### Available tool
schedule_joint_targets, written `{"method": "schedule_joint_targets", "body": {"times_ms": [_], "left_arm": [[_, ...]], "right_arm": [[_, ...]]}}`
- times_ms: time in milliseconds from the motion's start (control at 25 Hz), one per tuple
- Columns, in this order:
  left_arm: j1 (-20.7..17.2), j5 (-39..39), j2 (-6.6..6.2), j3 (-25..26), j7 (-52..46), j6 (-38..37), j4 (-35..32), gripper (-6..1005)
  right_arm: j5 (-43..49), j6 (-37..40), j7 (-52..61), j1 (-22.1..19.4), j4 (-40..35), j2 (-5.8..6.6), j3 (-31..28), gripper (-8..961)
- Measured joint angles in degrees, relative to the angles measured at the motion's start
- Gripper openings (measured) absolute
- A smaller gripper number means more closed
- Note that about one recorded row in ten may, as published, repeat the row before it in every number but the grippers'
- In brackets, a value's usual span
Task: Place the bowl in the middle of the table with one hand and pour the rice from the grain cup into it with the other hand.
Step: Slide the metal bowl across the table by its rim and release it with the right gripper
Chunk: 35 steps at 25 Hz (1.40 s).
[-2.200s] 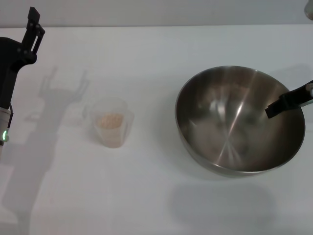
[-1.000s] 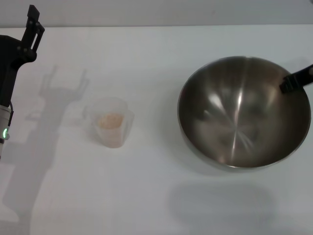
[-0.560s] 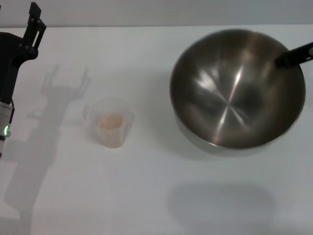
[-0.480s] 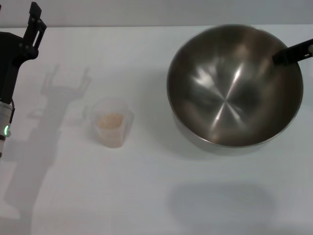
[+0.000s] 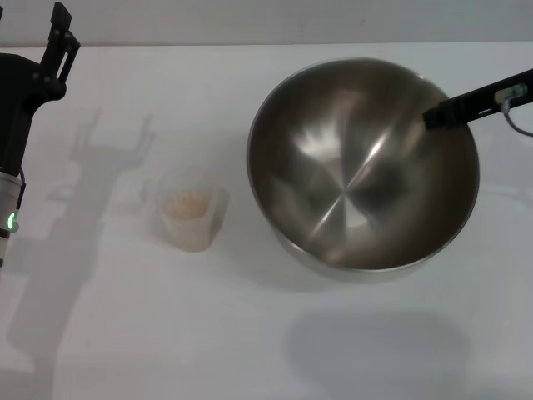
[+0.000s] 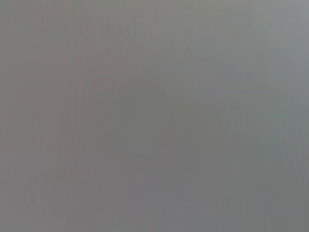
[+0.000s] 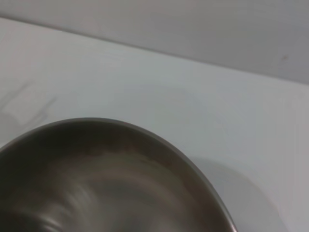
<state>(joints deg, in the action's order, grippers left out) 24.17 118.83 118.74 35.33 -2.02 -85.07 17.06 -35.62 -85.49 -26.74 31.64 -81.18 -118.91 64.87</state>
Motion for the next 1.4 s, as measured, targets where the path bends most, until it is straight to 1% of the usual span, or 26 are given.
{"method": "schedule_joint_targets", "body": {"times_ms": [80, 480, 920, 1080, 1160, 1400], "left_arm": [[0.0, 0.0, 0.00, 0.0, 0.0, 0.0, 0.0, 799], [0.0, 0.0, 0.00, 0.0, 0.0, 0.1, -0.1, 799], [0.0, 0.1, 0.08, 0.0, 0.0, 0.0, -0.1, 800], [-0.1, 0.3, 0.16, 0.0, 0.0, 0.0, -0.1, 800], [-0.1, 0.3, 0.18, 0.0, 0.0, -0.1, 0.0, 800], [-0.5, 0.4, 0.18, 0.0, 0.0, -0.2, 0.2, 800]], "right_arm": [[-0.5, 0.2, -0.5, 0.8, 2.7, 0.00, 0.0, 9], [-0.6, 1.5, -2.3, 3.1, 10.7, 0.05, -0.1, 9], [-0.1, 2.2, -2.3, 4.2, 13.0, 0.25, -0.6, 9], [0.0, 2.3, -2.3, 5.3, 15.7, 0.40, -0.6, 12], [0.0, 2.3, -2.3, 5.4, 15.9, 0.41, -0.6, 14], [0.0, 2.9, -2.3, 5.5, 16.3, 0.44, -0.6, 77]]}}
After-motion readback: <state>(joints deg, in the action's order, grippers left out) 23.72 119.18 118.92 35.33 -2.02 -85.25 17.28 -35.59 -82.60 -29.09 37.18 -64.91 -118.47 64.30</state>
